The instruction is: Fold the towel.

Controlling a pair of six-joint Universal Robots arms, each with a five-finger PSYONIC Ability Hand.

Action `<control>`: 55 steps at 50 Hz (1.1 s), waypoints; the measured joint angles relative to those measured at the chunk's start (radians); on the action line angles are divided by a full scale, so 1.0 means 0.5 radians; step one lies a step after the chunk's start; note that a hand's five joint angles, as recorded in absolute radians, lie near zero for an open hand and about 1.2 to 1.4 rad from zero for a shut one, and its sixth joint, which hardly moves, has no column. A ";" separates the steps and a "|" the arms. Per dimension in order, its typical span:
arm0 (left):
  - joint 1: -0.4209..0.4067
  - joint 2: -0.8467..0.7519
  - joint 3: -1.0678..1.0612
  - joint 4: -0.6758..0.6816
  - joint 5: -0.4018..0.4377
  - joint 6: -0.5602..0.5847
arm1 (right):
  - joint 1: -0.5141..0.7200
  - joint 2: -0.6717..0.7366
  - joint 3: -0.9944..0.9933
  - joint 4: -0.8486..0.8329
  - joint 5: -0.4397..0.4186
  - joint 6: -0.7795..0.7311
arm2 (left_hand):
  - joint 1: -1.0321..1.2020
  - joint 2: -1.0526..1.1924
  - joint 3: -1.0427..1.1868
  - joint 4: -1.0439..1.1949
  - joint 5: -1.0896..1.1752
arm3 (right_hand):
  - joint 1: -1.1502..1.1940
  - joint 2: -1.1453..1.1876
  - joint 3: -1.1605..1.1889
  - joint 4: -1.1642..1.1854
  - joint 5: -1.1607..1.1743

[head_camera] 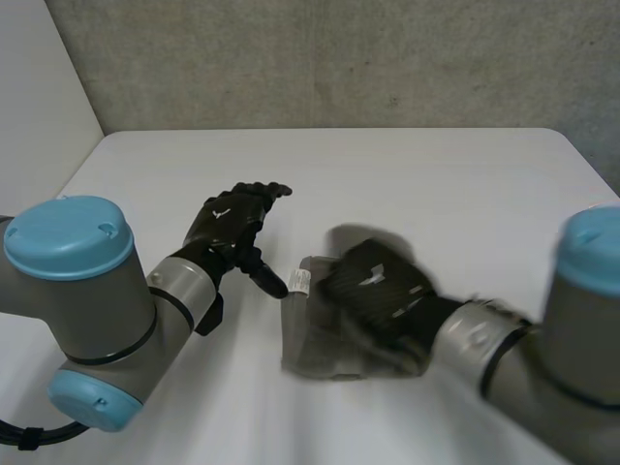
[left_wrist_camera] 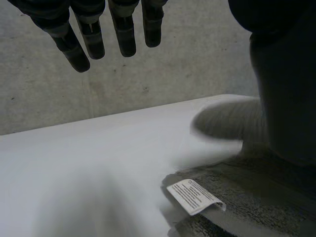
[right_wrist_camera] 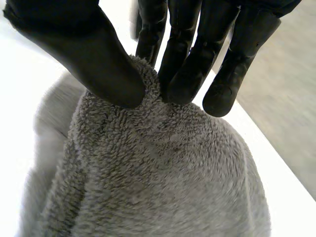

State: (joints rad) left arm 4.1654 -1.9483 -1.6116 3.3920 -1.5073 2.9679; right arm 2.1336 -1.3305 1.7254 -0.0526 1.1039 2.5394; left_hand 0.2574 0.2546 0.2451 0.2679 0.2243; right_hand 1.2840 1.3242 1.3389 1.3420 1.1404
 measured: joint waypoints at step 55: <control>-0.203 -0.357 0.166 -0.236 -0.180 0.224 | -0.344 0.398 0.059 -0.257 0.375 0.825 | -0.004 0.000 -0.002 0.000 -0.020 | -2.118 -2.120 -2.176 -2.138 -2.148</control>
State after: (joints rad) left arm 4.0638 -2.1271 -1.5284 3.2742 -1.5971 3.0800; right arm 1.9617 -1.1314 1.7549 -0.1810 1.2915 2.9519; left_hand 0.2553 0.2544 0.2442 0.2679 0.2140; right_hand 0.2250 0.2641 0.2510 0.2730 0.0664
